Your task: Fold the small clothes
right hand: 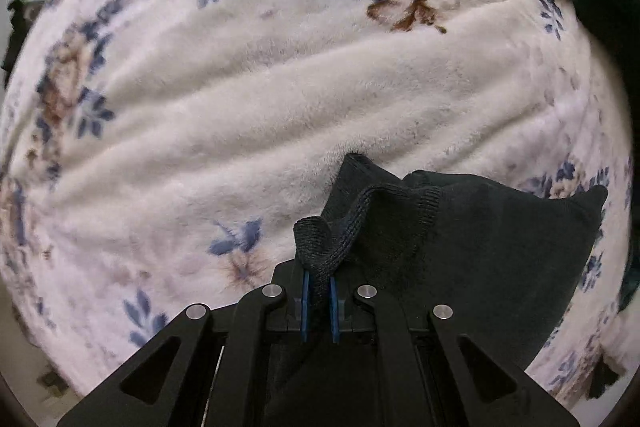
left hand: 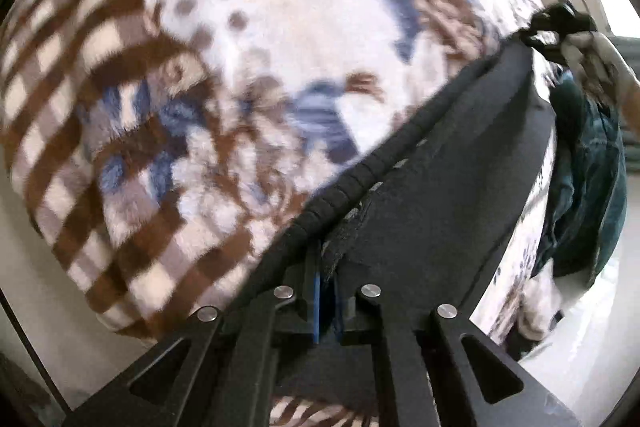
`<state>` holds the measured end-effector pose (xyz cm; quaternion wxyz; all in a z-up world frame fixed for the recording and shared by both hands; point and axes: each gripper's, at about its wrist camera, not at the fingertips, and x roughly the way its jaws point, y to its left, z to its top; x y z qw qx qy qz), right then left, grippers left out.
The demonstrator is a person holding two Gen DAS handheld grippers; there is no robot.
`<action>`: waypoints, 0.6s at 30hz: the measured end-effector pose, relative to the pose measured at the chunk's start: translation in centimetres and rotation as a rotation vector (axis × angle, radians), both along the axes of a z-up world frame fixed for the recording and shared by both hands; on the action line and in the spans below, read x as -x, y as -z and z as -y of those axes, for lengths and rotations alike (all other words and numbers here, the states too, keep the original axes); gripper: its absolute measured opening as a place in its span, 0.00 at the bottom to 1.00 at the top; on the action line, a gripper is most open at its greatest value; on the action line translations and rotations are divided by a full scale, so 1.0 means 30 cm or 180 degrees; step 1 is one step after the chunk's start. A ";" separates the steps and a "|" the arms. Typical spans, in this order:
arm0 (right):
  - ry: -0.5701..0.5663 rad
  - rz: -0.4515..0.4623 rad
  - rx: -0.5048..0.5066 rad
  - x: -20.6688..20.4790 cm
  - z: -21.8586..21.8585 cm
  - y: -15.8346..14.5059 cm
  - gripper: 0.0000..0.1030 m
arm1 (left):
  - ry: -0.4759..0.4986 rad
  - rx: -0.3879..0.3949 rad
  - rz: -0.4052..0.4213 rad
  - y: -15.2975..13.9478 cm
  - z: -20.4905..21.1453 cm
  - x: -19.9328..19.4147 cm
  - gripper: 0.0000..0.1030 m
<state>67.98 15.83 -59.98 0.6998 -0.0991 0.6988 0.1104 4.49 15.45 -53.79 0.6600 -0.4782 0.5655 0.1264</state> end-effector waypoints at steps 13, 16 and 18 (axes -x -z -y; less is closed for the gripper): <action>-0.0129 -0.0182 -0.0882 0.465 0.315 -0.261 0.67 | 0.0330 -0.0016 -0.0114 -0.105 -0.103 0.049 0.68; 0.0054 -0.0366 -0.0856 0.712 0.507 -0.224 0.67 | 0.0549 -0.0068 -0.0050 -0.132 -0.069 -0.035 0.68; 0.0234 -0.0463 -0.0764 0.864 0.630 -0.189 0.67 | 0.0669 -0.0147 -0.0014 -0.160 -0.043 -0.094 0.68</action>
